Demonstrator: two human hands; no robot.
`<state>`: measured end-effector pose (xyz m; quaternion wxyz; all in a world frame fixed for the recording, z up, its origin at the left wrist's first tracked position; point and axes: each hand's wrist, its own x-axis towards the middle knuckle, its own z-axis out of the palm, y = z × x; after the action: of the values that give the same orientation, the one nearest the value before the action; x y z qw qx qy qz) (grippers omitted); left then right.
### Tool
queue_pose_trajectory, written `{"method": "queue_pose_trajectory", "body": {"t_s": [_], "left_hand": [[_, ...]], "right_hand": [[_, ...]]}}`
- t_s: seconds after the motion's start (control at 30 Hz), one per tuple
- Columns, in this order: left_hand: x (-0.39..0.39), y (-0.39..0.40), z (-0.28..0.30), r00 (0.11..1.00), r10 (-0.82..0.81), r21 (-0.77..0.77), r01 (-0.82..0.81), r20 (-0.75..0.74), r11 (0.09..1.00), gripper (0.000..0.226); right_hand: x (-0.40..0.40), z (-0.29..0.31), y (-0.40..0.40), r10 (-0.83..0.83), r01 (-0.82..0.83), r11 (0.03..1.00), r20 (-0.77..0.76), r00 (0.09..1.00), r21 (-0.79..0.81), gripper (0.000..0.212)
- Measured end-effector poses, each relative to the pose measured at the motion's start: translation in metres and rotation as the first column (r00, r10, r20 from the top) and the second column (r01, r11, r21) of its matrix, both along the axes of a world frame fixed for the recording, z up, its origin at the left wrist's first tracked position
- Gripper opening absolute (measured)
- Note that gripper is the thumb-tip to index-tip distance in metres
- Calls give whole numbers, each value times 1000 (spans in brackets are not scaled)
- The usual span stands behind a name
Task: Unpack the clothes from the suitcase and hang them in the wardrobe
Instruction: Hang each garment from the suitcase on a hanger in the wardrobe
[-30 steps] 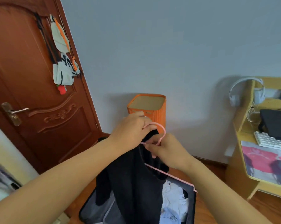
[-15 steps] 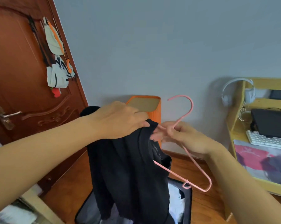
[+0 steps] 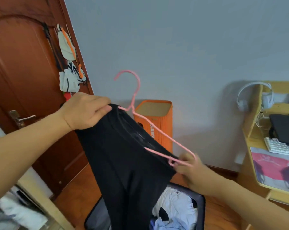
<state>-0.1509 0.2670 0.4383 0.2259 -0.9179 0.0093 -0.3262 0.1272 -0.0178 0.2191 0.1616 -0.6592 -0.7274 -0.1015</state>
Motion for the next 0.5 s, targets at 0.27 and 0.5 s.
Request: {"method": "queue_pose_trajectory", "body": {"t_s": [0.27,0.5], "left_hand": [[-51,36,-56,974,200,106,-189,-106,976,56],[-25,2,-61,952,259,-195,-226,164,954,52]], "right_hand": [[5,67,2,65,-63,985,-7,998,162,34],[-17,98,35,-85,100,995,-435,897,12,47]]}}
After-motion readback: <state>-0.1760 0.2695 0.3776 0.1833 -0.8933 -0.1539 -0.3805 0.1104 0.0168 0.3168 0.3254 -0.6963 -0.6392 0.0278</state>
